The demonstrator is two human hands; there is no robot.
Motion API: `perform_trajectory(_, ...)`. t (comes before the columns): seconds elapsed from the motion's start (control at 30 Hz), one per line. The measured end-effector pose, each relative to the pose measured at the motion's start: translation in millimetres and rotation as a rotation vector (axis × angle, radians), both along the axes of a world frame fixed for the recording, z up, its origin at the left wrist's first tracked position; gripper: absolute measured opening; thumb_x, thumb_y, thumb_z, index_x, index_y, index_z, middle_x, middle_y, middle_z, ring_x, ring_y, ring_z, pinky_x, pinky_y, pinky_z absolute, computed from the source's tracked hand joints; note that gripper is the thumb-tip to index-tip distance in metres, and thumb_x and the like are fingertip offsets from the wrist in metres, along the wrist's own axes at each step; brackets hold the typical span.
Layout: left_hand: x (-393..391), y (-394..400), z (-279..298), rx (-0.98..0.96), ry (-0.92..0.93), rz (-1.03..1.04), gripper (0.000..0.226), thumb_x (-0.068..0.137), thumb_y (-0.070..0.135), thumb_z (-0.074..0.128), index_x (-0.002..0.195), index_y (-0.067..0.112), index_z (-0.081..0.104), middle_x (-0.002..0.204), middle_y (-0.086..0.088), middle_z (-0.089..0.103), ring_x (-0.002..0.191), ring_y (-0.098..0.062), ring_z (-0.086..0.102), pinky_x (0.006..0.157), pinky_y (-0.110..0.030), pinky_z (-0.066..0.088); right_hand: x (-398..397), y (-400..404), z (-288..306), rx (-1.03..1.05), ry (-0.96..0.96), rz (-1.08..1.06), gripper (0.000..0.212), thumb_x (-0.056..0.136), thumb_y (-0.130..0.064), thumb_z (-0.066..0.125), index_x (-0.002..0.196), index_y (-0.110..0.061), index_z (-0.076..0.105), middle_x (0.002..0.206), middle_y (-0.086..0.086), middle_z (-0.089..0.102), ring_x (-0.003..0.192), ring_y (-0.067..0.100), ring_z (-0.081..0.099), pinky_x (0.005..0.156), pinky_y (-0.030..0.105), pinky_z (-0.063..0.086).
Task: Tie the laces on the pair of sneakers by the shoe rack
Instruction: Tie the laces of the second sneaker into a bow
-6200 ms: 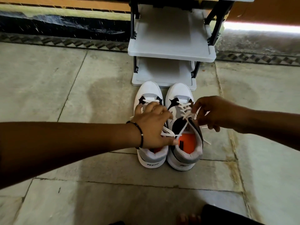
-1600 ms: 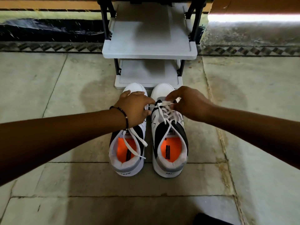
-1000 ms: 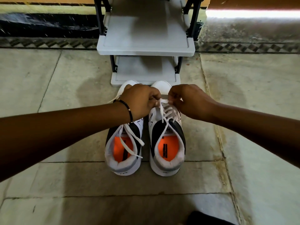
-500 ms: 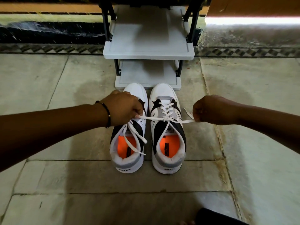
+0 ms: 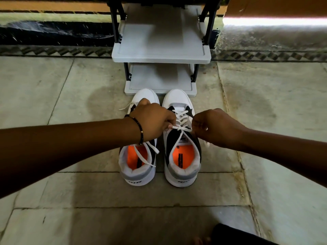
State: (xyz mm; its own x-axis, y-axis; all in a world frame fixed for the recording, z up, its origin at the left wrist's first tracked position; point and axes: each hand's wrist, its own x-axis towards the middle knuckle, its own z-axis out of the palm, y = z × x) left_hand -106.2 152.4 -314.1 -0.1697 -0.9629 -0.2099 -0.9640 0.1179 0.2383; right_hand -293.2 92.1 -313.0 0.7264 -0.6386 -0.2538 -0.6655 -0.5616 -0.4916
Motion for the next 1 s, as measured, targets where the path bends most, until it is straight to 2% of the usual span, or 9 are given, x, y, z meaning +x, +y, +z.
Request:
perform_trajectory(0.2,2.4,0.7,0.8,0.001,-0.134,-0.056,0.022,0.090,0.027,0.043,0.100,0.027,0.063,0.095,0.003,0.070,0.101,-0.021,0.058,0.098,-0.039,0.025,-6.4,-3.4,-6.2,-0.117,0.049,0.086,0.020,0.084,-0.019,0.050,0.072,-0.008,0.062,0.072,0.010,0.068,0.068,0.028,0.063,0.065,0.045,0.054)
perform_trajectory(0.57,2.8,3.2,5.5,-0.009,-0.127,-0.036,0.022,0.090,0.029,0.044,0.102,0.029,0.062,0.101,0.001,0.068,0.108,-0.022,0.052,0.102,-0.039,0.025,-5.0,-6.3,-2.5,-0.108,0.061,0.114,0.019,0.083,-0.022,0.053,0.075,-0.009,0.063,0.075,0.009,0.068,0.071,0.028,0.064,0.067,0.045,0.055)
perform_trajectory(0.63,2.3,3.8,2.9,0.010,-0.120,-0.038,0.022,0.090,0.028,0.043,0.102,0.028,0.061,0.102,0.001,0.068,0.108,-0.022,0.053,0.100,-0.039,0.026,-6.9,-5.4,-6.0,-0.034,0.062,0.046,0.016,0.082,-0.020,0.053,0.071,-0.011,0.061,0.072,0.008,0.067,0.070,0.027,0.064,0.066,0.044,0.055)
perform_trajectory(0.7,1.4,5.0,0.9,0.014,-0.120,-0.041,0.021,0.091,0.029,0.042,0.102,0.026,0.059,0.103,0.000,0.067,0.107,-0.023,0.053,0.098,-0.038,0.027,-6.8,-3.2,-8.7,0.062,0.066,-0.037,0.016,0.083,-0.018,0.055,0.067,-0.016,0.056,0.070,0.004,0.065,0.070,0.023,0.063,0.063,0.035,0.053)
perform_trajectory(0.77,2.3,6.8,0.5,-0.029,-0.142,-0.053,0.023,0.092,0.032,0.039,0.101,0.022,0.057,0.104,-0.003,0.066,0.107,-0.024,0.052,0.095,-0.037,0.030,-5.4,-0.5,-6.9,0.294,0.026,-0.157,0.016,0.085,-0.016,0.056,0.069,-0.014,0.057,0.064,0.001,0.064,0.061,0.015,0.059,0.060,0.028,0.047)
perform_trajectory(0.83,5.4,9.5,0.1,-0.103,-0.142,-0.075,0.027,0.093,0.035,0.036,0.099,0.019,0.057,0.103,-0.002,0.064,0.106,-0.024,0.052,0.093,-0.038,0.032,-7.5,-3.0,-0.9,0.568,0.037,-0.189,0.017,0.088,-0.015,0.054,0.075,-0.007,0.062,0.057,0.002,0.061,0.050,0.013,0.051,0.058,0.027,0.042)
perform_trajectory(0.9,7.7,13.5,1.0,-0.131,-0.012,-0.054,0.028,0.093,0.034,0.037,0.092,0.016,0.058,0.094,-0.003,0.061,0.098,-0.024,0.054,0.086,-0.036,0.035,-10.6,-8.8,6.5,0.741,0.097,-0.119,0.024,0.091,-0.017,0.050,0.082,-0.001,0.065,0.051,0.000,0.053,0.049,0.014,0.044,0.057,0.028,0.036)
perform_trajectory(0.93,6.4,14.6,1.6,-0.111,0.133,0.000,0.028,0.093,0.032,0.039,0.088,0.014,0.060,0.088,-0.002,0.060,0.092,-0.023,0.055,0.083,-0.034,0.038,-11.1,-11.4,9.3,0.792,0.080,-0.104,0.026,0.093,-0.017,0.048,0.084,0.000,0.066,0.049,-0.001,0.049,0.049,0.014,0.042,0.057,0.028,0.035)
perform_trajectory(1.0,0.1,12.6,1.7,-0.006,0.498,0.184,0.029,0.094,0.025,0.040,0.080,0.010,0.061,0.082,-0.003,0.063,0.083,-0.015,0.061,0.080,-0.028,0.045,-7.7,-13.8,13.7,0.842,-0.072,-0.182,0.028,0.094,-0.018,0.045,0.081,-0.004,0.066,0.052,-0.001,0.050,0.053,0.014,0.043,0.057,0.027,0.036)
